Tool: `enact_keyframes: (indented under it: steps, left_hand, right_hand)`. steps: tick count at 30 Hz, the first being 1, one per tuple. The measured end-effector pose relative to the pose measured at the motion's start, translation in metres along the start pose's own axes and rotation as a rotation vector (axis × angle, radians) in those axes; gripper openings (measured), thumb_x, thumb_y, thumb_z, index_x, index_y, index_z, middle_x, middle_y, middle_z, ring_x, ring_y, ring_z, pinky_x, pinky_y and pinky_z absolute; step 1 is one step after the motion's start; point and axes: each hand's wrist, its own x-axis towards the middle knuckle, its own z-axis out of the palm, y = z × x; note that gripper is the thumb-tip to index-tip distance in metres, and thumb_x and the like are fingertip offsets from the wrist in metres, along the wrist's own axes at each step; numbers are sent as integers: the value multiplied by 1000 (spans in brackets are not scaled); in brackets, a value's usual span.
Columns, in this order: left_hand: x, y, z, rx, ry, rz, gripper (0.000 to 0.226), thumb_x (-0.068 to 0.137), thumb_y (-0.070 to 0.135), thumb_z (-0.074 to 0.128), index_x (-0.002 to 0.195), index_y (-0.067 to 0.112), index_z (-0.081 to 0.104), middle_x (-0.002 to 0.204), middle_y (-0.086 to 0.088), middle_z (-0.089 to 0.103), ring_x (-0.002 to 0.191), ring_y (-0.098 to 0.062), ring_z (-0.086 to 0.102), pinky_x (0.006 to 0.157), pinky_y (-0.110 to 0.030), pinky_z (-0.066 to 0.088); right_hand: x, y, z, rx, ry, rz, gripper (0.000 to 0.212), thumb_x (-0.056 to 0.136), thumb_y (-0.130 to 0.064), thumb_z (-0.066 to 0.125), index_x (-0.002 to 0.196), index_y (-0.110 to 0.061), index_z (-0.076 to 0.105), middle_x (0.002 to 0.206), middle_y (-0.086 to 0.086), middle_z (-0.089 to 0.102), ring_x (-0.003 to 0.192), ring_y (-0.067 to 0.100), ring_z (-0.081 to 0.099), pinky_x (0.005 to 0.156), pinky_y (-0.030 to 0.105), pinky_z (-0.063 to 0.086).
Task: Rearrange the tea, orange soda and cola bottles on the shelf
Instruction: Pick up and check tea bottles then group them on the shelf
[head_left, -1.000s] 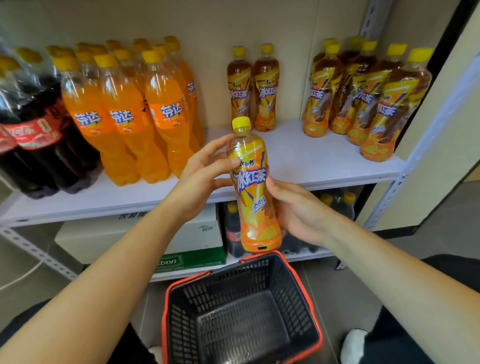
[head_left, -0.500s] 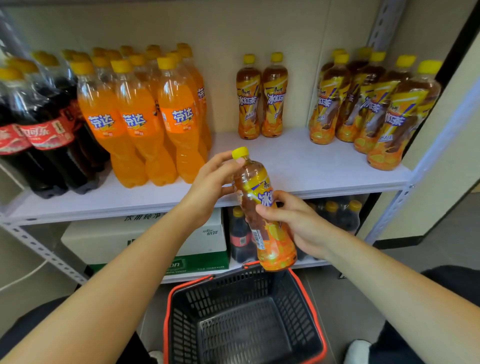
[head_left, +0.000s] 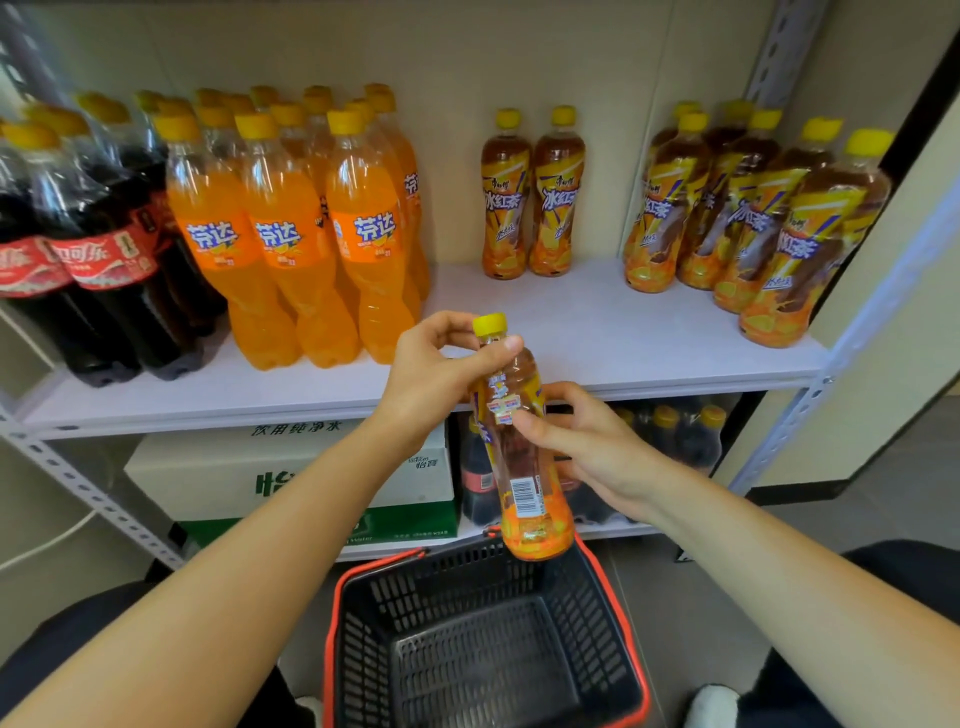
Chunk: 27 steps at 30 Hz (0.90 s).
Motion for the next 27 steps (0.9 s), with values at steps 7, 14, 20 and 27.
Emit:
enact_keyframes:
  steps: [7, 14, 20, 27]
  left_hand:
    - [7, 6, -14, -57, -182, -7, 21, 101, 27, 60, 119, 25, 72, 105, 4, 76, 94, -6, 70, 69, -22, 56]
    - [2, 9, -13, -166, -221, 25, 23, 98, 20, 62, 120, 21, 69, 109, -5, 79, 103, -17, 74, 78, -28, 60]
    - [-3, 13, -9, -136, -112, 76, 34, 77, 26, 78, 109, 18, 73, 103, -19, 77, 91, -22, 72, 75, -33, 57]
    - [-6, 18, -23, -73, -388, 256, 27, 82, 11, 79, 107, 21, 80, 113, -6, 77, 116, -25, 70, 94, -35, 58]
  right_hand:
    - [-1, -4, -7, 310, -169, -15, 46, 94, -37, 60, 130, -9, 65, 129, 17, 69, 111, 28, 70, 83, 36, 60]
    - [0, -3, -6, 391, -292, 12, 50, 95, -44, 59, 132, -11, 66, 132, 19, 65, 116, 31, 65, 89, 42, 58]
    - [4, 4, -3, 1, -55, -151, 57, 72, -25, 86, 122, -16, 60, 116, 9, 74, 109, 29, 71, 95, 47, 57]
    - [3, 3, -15, -164, -23, -289, 75, 62, -25, 95, 126, -25, 57, 117, 1, 74, 108, 19, 72, 93, 34, 58]
